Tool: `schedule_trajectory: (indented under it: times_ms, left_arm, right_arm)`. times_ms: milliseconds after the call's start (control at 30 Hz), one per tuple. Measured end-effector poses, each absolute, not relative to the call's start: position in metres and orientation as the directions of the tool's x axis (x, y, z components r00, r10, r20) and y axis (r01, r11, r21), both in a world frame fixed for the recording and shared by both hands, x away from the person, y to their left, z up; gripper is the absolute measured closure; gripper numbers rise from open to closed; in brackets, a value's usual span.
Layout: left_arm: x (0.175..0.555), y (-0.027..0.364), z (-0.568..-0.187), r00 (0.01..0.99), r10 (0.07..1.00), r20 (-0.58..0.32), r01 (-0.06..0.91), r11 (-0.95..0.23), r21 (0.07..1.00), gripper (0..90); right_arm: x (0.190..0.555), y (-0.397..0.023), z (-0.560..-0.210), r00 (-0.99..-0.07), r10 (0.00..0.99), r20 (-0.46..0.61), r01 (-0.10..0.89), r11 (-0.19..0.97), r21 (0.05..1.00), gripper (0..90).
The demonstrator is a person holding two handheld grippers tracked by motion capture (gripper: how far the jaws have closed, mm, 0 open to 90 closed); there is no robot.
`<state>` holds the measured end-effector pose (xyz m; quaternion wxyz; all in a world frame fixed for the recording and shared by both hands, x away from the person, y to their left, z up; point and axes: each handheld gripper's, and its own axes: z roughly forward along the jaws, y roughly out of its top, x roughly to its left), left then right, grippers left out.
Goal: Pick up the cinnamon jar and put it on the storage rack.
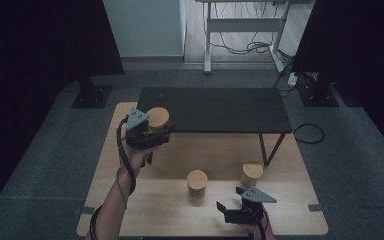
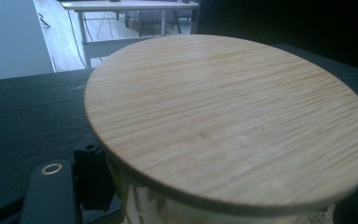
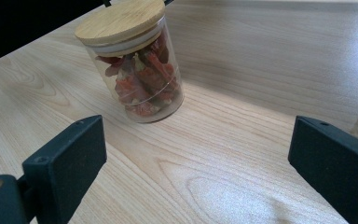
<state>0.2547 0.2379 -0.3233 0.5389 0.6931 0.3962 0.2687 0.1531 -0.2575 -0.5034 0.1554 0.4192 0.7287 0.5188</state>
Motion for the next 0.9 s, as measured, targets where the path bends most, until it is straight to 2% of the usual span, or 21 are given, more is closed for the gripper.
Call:
schedule_trajectory:
  times_ms: [900]
  left_arm:
    - [0.281,0.207,-0.314,0.519,0.855,-0.003,0.247,-0.147,0.958,24.2]
  right_arm:
    - [0.153,-0.260,-0.503,-0.604,0.767,0.215,0.448,0.104,0.888,3.7]
